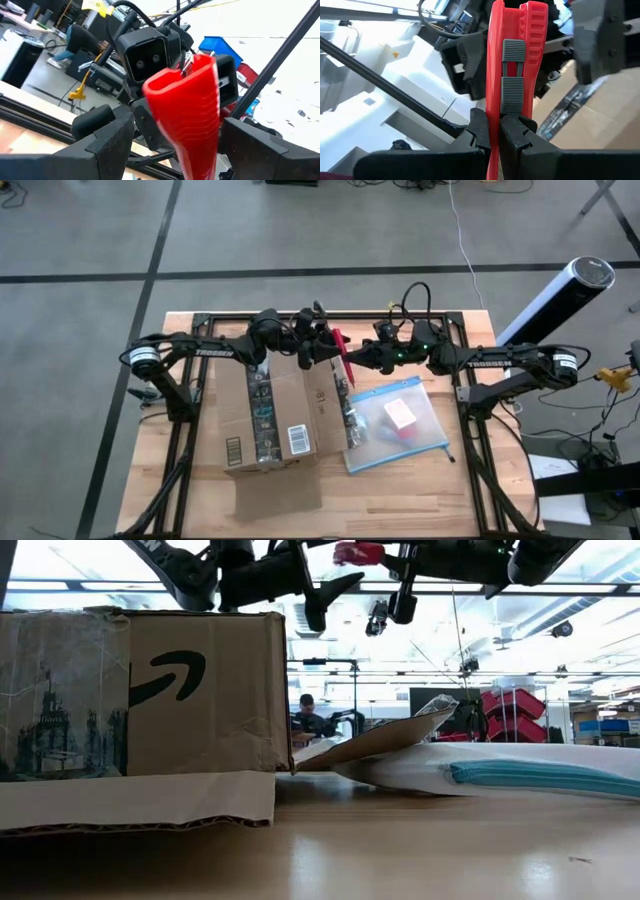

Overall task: Unpack boxes
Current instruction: Break down the box using the red cutter

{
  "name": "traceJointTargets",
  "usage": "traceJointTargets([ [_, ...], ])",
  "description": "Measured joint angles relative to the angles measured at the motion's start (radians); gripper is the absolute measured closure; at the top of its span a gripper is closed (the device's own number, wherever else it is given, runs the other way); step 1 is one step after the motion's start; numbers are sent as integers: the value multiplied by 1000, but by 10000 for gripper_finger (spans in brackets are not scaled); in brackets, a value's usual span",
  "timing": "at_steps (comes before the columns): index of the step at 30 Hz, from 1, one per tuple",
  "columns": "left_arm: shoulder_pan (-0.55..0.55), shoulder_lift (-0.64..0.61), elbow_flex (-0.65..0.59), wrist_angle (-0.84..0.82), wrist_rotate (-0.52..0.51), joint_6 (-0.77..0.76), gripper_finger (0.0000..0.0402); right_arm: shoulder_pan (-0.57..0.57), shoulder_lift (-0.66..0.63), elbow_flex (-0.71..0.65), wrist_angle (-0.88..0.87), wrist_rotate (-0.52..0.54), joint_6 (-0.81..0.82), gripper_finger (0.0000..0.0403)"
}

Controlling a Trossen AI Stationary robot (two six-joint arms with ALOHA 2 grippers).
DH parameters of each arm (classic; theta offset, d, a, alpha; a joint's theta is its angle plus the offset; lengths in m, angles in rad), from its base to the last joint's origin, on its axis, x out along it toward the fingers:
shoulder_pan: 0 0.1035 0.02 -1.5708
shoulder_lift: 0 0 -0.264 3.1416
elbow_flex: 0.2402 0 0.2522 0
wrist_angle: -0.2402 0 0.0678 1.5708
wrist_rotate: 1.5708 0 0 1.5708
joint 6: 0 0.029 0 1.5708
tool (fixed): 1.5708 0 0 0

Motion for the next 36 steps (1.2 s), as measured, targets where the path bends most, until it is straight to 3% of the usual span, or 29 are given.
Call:
traceJointTargets([
  [7, -13, 8, 0, 23, 31, 4, 147, 0, 0, 0, 12, 20, 5, 400],
  [18, -21, 8, 0, 32, 65, 48, 335, 0, -3, 1, 24, 16, 6, 400],
  [21, -21, 8, 0, 35, 77, 53, 364, 0, -4, 2, 24, 16, 6, 400],
  [33, -17, 8, 0, 46, 76, 63, 370, 0, -2, 2, 18, 41, 0, 400],
  [36, -17, 9, 0, 58, 58, 52, 335, 0, -2, 2, 17, 50, 0, 400],
])
